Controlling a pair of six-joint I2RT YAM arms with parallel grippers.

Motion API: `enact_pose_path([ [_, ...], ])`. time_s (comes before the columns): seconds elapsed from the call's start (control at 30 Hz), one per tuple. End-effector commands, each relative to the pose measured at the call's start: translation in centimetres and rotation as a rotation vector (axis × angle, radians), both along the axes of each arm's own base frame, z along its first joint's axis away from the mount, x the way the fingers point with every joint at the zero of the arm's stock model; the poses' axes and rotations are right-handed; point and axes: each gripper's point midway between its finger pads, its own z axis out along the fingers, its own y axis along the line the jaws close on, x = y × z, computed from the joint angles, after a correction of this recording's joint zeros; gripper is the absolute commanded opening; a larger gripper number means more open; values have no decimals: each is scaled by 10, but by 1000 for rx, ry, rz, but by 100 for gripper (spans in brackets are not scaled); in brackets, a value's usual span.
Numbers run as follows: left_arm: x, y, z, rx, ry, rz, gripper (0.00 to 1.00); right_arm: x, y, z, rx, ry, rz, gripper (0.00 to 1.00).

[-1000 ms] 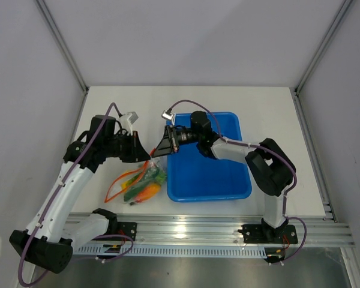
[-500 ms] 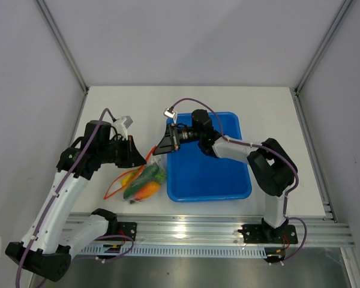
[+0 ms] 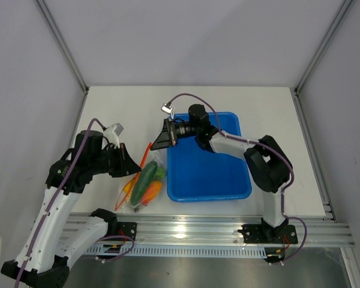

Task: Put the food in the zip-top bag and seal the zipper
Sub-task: Zip the zipper food storage bag at the center of the board.

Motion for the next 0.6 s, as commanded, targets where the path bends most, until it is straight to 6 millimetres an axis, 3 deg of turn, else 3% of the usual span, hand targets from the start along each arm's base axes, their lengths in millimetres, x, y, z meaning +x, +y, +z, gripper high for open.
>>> enact_pose_path([
  [0.0,-31,1,4,-51,67,7,2,39,0,9,45,-46,-102,0],
  [0.27,-55,4,5,-81,96,12,3,48,7,-1,31,-37,-111,0],
  [0.43,-59,4,6,-85,73,-1,0,41,8,9,64,-14,-30,0],
  [0.53,-54,2,11,-87,56,-13,1,21,4,24,121,-41,98,21],
  [0.57,-52,2,14,-87,48,-15,0,9,3,26,122,-47,148,36],
])
